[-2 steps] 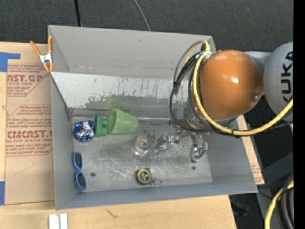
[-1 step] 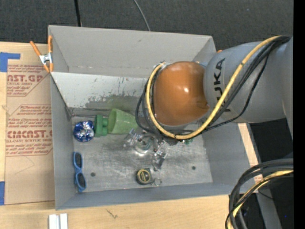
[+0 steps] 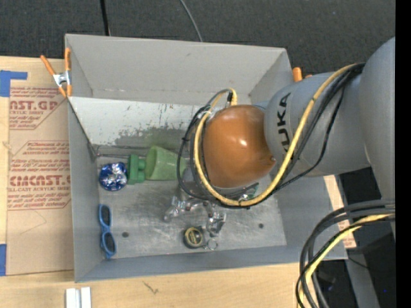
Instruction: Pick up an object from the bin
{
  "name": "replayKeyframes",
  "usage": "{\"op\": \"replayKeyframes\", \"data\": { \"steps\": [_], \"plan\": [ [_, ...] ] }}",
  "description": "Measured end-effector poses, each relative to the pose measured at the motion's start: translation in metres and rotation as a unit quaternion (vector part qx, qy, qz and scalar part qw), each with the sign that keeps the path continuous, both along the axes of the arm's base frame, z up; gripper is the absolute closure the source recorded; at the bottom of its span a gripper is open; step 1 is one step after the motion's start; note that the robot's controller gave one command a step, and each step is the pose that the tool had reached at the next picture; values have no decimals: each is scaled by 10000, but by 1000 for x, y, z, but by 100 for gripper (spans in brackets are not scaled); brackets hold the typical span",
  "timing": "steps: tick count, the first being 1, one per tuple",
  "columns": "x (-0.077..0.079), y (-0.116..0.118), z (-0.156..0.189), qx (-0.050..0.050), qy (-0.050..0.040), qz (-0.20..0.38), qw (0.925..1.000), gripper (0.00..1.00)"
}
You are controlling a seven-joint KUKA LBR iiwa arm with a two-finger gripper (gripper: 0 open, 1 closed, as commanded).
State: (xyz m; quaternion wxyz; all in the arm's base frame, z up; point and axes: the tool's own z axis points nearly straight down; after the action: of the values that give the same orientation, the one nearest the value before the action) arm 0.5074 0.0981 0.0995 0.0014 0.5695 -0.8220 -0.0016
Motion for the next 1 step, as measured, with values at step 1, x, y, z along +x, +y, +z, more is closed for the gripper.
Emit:
{"op": "replayKeyframes", "data": {
  "steps": [1],
  "plan": [
    [-23, -20, -27, 46, -77, 98, 9999, 0]
  ]
}}
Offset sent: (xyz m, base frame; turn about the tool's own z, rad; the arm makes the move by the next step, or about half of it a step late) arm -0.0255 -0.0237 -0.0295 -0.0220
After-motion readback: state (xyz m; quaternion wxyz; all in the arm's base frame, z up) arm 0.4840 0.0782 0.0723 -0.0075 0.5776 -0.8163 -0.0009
